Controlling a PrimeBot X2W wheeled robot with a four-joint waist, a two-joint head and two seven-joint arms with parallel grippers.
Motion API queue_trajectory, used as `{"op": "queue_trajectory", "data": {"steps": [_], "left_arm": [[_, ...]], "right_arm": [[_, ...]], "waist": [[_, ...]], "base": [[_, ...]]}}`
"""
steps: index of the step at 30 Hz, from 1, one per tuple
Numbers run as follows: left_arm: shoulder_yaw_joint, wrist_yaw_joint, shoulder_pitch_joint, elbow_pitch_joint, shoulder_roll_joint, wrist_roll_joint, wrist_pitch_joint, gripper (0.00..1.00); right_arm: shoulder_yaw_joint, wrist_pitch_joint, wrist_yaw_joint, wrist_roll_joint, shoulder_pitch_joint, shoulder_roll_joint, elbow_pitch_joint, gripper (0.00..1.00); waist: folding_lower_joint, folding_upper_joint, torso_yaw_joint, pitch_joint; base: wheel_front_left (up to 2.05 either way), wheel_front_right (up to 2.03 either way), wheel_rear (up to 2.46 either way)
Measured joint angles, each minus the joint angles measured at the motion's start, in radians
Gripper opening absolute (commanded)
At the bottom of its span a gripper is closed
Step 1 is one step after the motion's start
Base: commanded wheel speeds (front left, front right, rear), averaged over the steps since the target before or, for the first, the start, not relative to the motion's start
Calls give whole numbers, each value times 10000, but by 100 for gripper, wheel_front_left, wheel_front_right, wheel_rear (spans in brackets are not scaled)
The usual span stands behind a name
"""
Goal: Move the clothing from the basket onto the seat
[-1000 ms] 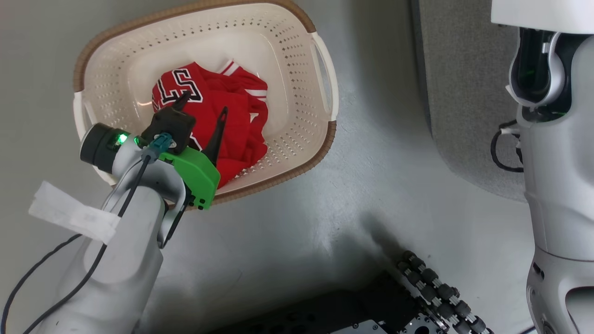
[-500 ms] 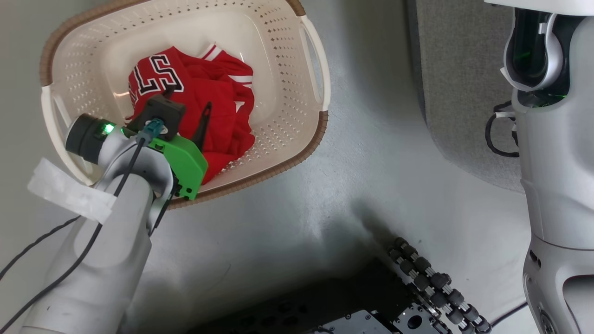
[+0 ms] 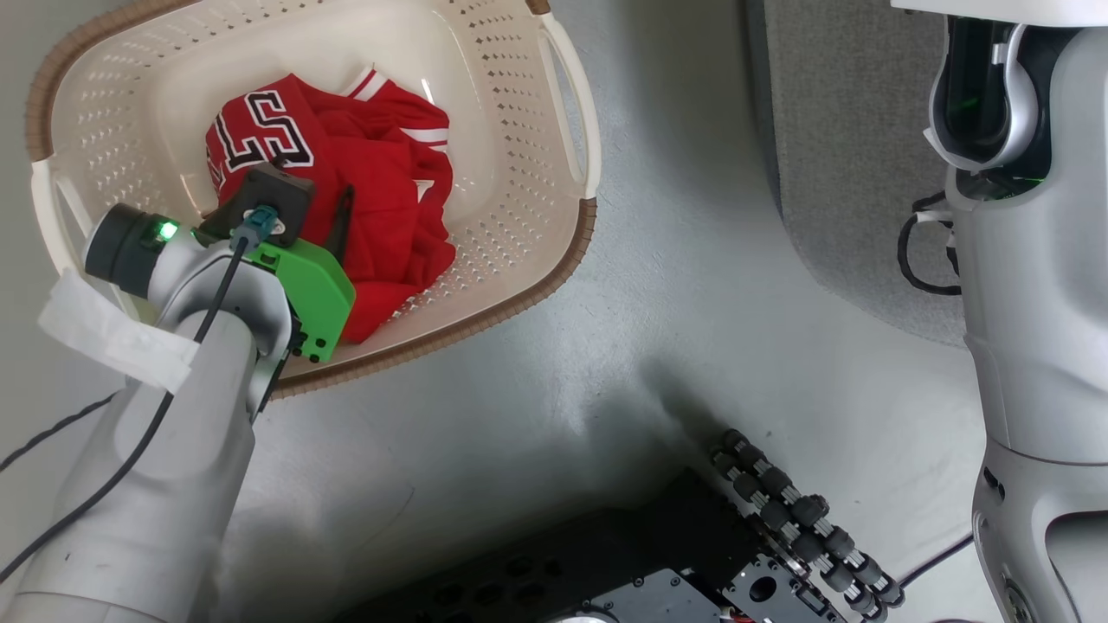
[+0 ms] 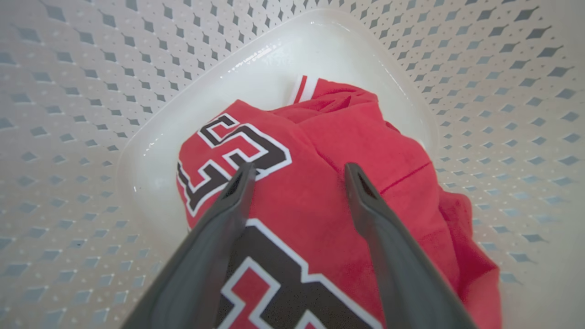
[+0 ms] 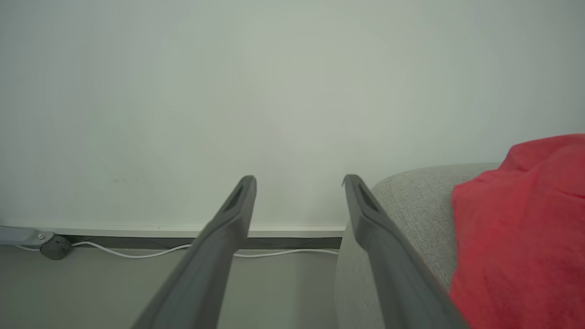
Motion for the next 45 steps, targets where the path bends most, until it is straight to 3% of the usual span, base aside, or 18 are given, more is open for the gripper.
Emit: {"op": "queue_trajectory", "data": {"steps": [21, 22, 23, 25, 45], "left_arm": [[-332, 368, -680, 949, 19, 679, -165, 100], [-347, 382, -708, 999, 19, 686, -165, 97], [-384, 408, -734, 1043, 19, 704, -165, 50], [-499, 412, -797, 1087, 17, 842, -167, 0], [-765, 109, -800, 1145, -965, 466, -1755, 0]], "right_arm": [[150, 0, -2, 96, -58, 29, 69, 100], [151, 0, -4, 96, -59, 31, 77, 100], [153, 0, -4, 96, -61, 33, 84, 100], [155, 0, -6, 105, -62, 36, 102, 100], [219, -2, 88, -176, 784, 48, 1241, 100]], "waist": [[0, 0, -292, 300], [-1, 0, -301, 308], [-1, 0, -309, 316], [-1, 0, -319, 321], [-1, 0, 35, -861]], "base": [[0, 0, 0], [0, 0, 0], [0, 0, 0], [0, 0, 0], [0, 0, 0]]}}
